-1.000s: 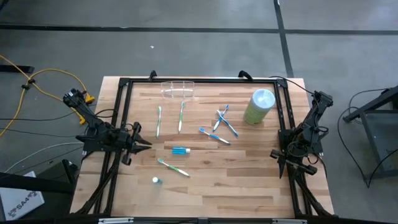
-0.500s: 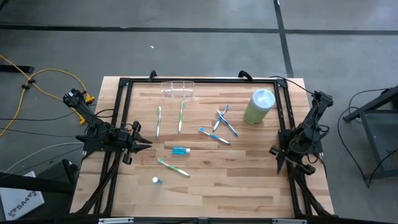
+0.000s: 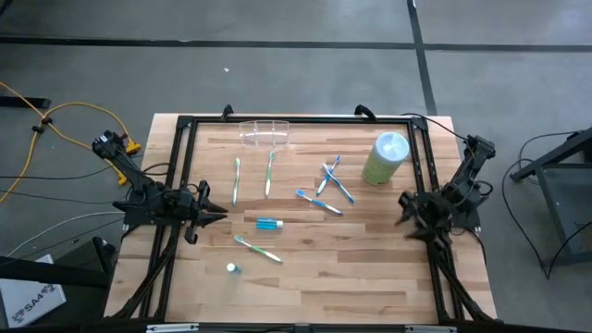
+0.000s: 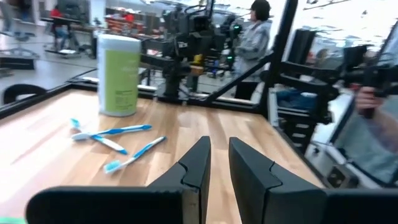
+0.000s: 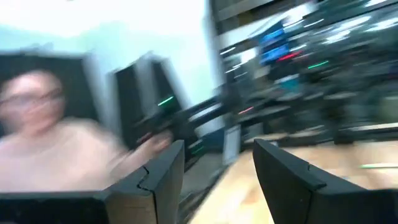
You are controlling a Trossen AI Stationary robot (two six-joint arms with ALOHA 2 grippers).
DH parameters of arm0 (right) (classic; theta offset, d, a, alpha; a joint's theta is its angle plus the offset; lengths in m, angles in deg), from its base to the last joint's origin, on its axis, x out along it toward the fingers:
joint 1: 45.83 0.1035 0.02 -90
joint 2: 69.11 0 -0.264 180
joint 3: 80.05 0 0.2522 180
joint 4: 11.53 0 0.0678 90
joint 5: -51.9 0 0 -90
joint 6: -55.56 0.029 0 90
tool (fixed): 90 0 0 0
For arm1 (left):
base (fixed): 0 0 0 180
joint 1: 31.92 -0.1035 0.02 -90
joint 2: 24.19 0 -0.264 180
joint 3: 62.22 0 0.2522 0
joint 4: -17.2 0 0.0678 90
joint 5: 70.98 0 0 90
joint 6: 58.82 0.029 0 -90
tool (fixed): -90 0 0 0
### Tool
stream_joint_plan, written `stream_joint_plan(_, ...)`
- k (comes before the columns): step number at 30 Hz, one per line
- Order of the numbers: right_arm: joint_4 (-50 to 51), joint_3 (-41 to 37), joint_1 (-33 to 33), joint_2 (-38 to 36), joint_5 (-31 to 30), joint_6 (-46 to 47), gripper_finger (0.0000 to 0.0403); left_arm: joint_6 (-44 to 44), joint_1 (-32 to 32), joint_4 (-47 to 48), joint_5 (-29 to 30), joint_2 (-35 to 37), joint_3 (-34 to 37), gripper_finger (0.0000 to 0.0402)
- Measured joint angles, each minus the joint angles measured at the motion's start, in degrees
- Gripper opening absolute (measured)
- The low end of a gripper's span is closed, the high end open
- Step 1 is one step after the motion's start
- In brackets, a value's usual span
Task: Pick & Place toothbrushing station
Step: Put the top blue mouthwash into the middle section of the transparent organizer
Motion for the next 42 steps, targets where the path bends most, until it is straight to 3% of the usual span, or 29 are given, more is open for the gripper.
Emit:
stream_joint_plan(3, -2.4, 0.0, 0.0, 0.0, -6.9, 0.7, 0.0183, 1.2, 0.0, -2.7, 2.4, -2.8, 0.0, 0.0055)
stream_joint_plan(10, -8.8, 0.8, 0.1, 0.0, 7.4, -2.4, 0.0183, 6.8, 0.0, -17.2, 2.4, -10.6, 0.0, 0.0055)
stream_joint_plan(17, -12.6, 1.0, 0.0, 0.0, -3.7, -5.3, 0.0183, 9.2, 0.0, -25.3, 2.3, -17.6, -0.5, 0.0055)
stream_joint_plan(25, -16.5, 1.0, 0.0, 2.8, 3.8, -3.6, 0.0183, 9.1, 0.0, -28.4, 2.2, -23.0, -2.6, 0.0055)
stream_joint_plan(30, -17.2, 7.2, 0.0, 11.0, 4.0, -8.5, 0.0183, 8.6, 0.0, -28.7, 5.0, -23.8, -2.7, 0.0055)
stream_joint_plan(35, -7.5, 19.9, 0.0, 24.1, 2.9, -12.6, 0.0183, 6.6, -2.2, -28.9, 7.0, -24.0, -2.8, 0.0055)
stream_joint_plan(42, 4.5, 33.6, -2.6, 41.9, -11.5, -13.1, 0.0183, 4.4, -6.1, -28.9, 6.8, -25.6, -2.8, 0.0055)
